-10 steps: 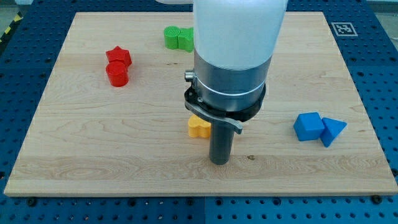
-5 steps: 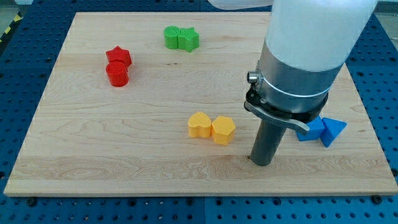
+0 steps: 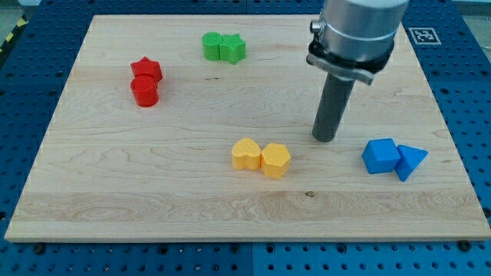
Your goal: Push blue blocks towards bottom right corner of the board
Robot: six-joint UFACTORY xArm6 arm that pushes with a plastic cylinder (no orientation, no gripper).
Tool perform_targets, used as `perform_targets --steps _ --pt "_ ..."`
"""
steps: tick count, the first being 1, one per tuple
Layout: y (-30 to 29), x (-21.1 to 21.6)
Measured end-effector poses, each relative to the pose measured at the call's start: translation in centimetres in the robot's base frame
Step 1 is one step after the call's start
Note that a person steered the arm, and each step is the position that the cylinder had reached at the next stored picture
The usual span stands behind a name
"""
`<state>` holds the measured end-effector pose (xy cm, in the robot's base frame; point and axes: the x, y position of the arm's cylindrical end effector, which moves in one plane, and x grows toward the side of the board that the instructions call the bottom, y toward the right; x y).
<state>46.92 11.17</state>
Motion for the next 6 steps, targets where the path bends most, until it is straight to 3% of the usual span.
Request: perform_targets --steps 1,2,6 --pt "2.2 -0.5" --pt "3.7 1.9" --pt "5.6 4.5"
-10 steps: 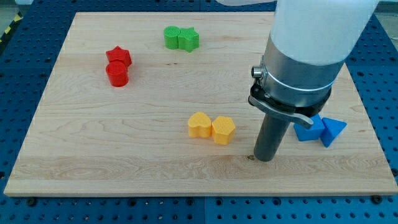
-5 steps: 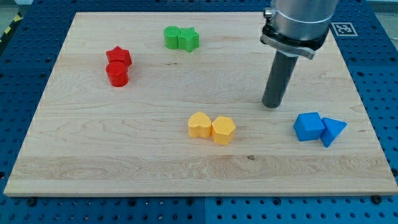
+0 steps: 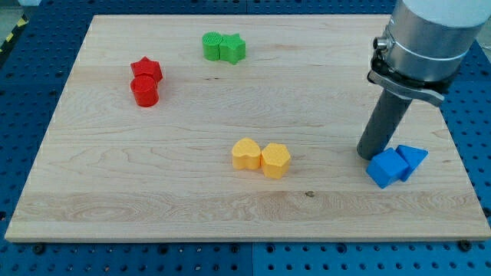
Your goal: Push blue blocks towards bottom right corner of the board
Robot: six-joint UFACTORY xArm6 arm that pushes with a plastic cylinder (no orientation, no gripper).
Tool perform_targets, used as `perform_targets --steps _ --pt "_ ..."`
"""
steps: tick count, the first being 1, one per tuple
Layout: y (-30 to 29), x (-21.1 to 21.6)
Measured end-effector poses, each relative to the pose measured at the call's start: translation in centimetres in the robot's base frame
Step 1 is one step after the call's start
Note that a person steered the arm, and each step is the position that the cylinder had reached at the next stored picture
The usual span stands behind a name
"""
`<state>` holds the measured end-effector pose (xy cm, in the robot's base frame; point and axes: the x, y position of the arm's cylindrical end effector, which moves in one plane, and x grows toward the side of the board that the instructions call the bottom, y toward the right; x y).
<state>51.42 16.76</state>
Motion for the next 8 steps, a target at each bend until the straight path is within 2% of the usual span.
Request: perform_targets --steps 6,8 --pt "1.8 4.8" --pt "0.3 -0.3"
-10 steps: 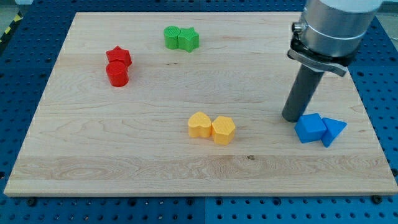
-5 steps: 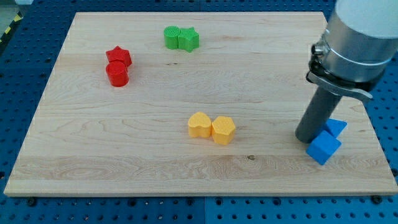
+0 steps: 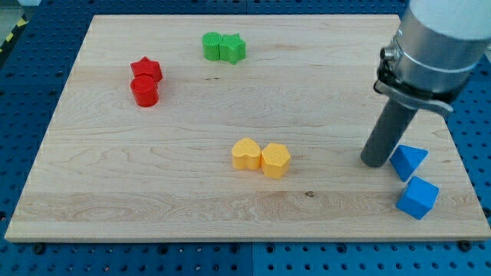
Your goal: Push blue blocks towards bottom right corner of the board
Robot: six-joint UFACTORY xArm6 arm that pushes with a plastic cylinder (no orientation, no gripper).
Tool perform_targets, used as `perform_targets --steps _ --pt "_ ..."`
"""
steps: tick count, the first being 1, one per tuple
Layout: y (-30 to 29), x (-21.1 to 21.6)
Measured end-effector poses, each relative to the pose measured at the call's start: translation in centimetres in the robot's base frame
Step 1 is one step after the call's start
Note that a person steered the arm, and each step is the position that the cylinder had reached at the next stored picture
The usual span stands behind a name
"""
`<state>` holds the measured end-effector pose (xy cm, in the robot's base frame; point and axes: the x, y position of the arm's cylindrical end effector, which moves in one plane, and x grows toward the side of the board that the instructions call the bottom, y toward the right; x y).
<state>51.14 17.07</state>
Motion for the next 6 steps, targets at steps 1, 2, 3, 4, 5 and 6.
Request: perform_targets --steps 1,2,3,4,5,6 --pt "0.3 -2.8" --pt "2.7 -3.6" --pt "4.3 -3.1" --pt "4.3 -1.8" --pt "4.7 -0.5" --pt "5.5 1.1"
